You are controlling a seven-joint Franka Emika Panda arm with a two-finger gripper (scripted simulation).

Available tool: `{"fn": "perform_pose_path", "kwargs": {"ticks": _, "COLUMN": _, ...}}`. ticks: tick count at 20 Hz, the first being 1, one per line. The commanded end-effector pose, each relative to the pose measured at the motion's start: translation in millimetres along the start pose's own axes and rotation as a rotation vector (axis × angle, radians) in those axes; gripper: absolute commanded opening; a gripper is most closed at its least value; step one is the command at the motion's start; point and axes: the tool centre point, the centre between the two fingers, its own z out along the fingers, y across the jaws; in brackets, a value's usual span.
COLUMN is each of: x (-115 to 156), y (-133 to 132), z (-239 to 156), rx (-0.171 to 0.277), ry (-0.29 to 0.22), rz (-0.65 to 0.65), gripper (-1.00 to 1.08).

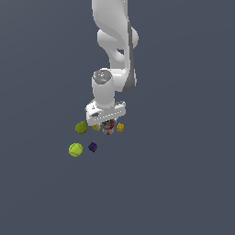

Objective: Pick up a designated object from a clutter of objects.

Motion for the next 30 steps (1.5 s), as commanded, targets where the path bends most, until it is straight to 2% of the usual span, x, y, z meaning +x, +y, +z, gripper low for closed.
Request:
{"fn": "perform_pose_path", "kwargs": {"ticks": 1, "x": 0, "y": -1, "z": 1, "rx": 0.001, "ry": -0.001, "rz": -0.001, "gripper": -1.00}}
{"fn": "perform_pose_path", "kwargs": {"ticks": 9, "x": -2, "y": 1, "z": -5, "rx": 0.000, "ry": 0.000, "rz": 0.000, "gripper": -1.00}}
{"fn": "perform_pose_path", "kwargs": {"ticks": 15, "x": -8, "y": 6, "z": -25, "rx": 0.001, "ry": 0.000, "rz": 0.000, "gripper": -1.00}}
{"fn": "perform_pose_path", "kwargs": {"ticks": 22, "x": -23, "y": 17, "z": -68, "rx": 0.001, "ry": 0.000, "rz": 0.000, "gripper": -1.00}}
{"fn": "perform_pose_path", "kwargs": {"ticks": 30, "x": -45, "y": 35, "z": -138, "rx": 0.002, "ry": 0.000, "rz": 0.000, "gripper": -1.00}}
